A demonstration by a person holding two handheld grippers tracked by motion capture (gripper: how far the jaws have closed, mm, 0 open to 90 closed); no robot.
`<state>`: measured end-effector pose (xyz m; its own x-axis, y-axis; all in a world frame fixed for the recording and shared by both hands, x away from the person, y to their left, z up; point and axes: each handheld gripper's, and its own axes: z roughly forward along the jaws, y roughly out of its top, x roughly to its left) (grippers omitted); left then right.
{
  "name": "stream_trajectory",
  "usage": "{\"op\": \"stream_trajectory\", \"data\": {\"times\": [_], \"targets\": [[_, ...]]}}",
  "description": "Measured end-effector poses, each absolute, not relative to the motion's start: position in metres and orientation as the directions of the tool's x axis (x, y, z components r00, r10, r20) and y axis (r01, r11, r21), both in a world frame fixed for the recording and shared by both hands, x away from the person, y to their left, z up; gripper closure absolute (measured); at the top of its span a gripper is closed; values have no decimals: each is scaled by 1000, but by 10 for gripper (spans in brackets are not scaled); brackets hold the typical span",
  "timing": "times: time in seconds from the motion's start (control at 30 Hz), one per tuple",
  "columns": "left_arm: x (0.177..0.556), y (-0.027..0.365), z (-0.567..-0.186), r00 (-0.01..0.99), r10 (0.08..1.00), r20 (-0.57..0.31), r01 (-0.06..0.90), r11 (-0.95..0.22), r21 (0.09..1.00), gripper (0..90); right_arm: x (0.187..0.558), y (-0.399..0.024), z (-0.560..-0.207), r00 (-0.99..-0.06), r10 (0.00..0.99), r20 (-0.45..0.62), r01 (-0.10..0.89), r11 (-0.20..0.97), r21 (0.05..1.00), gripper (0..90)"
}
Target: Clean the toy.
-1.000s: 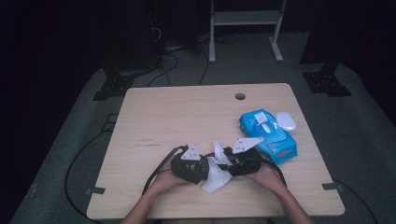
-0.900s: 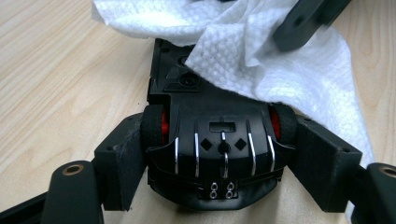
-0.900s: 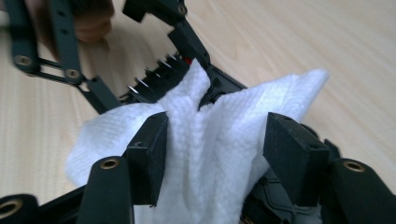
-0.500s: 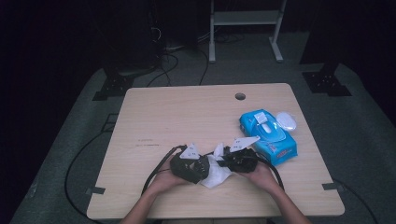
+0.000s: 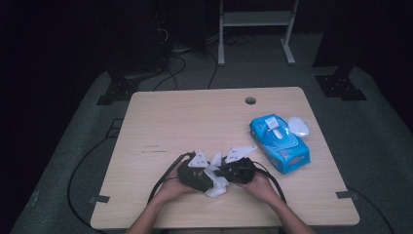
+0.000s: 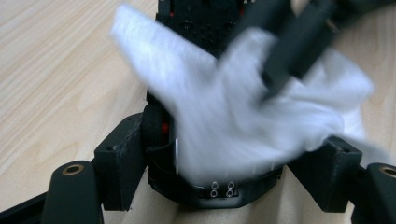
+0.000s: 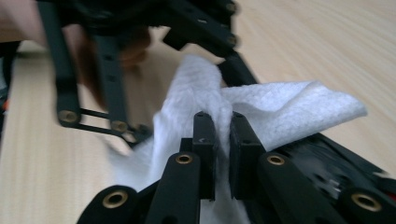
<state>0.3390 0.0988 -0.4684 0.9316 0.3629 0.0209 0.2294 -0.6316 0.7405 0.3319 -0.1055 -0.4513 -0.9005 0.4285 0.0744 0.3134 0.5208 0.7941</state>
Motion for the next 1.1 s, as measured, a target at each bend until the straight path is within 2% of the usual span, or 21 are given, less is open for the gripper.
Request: {"op": "stream_trajectory", "data": {"times": [0.13, 0.23, 0.4, 0.53, 0.77, 0.83, 0.93, 1.1], "targets": [[340, 99, -468, 932, 363, 20, 229, -629, 743, 247, 338, -115, -451, -862, 503, 60, 347, 500, 794, 827], [339, 97, -467, 932, 360, 29, 224, -637, 737, 247, 335, -105, -452, -870, 483, 102, 356, 473, 806, 827], [338, 99, -468, 931, 362, 38, 220, -643, 734, 247, 336, -85, -452, -882, 466, 69, 322, 490, 810, 827], [339, 100, -467, 932, 361, 33, 221, -637, 739, 247, 347, -99, -450, -829, 558, 45, 359, 469, 807, 830], [338, 100, -468, 932, 361, 34, 222, -642, 734, 247, 342, -82, -452, -849, 527, 48, 342, 475, 811, 829], [338, 101, -466, 930, 365, 35, 222, -636, 739, 247, 345, -88, -450, -830, 554, 54, 362, 464, 809, 830], [338, 102, -466, 931, 363, 35, 220, -636, 740, 247, 351, -104, -450, -796, 605, -6, 365, 489, 792, 830], [339, 104, -465, 931, 365, 32, 221, -629, 746, 250, 352, -128, -454, -764, 646, 15, 407, 463, 788, 830]]}}
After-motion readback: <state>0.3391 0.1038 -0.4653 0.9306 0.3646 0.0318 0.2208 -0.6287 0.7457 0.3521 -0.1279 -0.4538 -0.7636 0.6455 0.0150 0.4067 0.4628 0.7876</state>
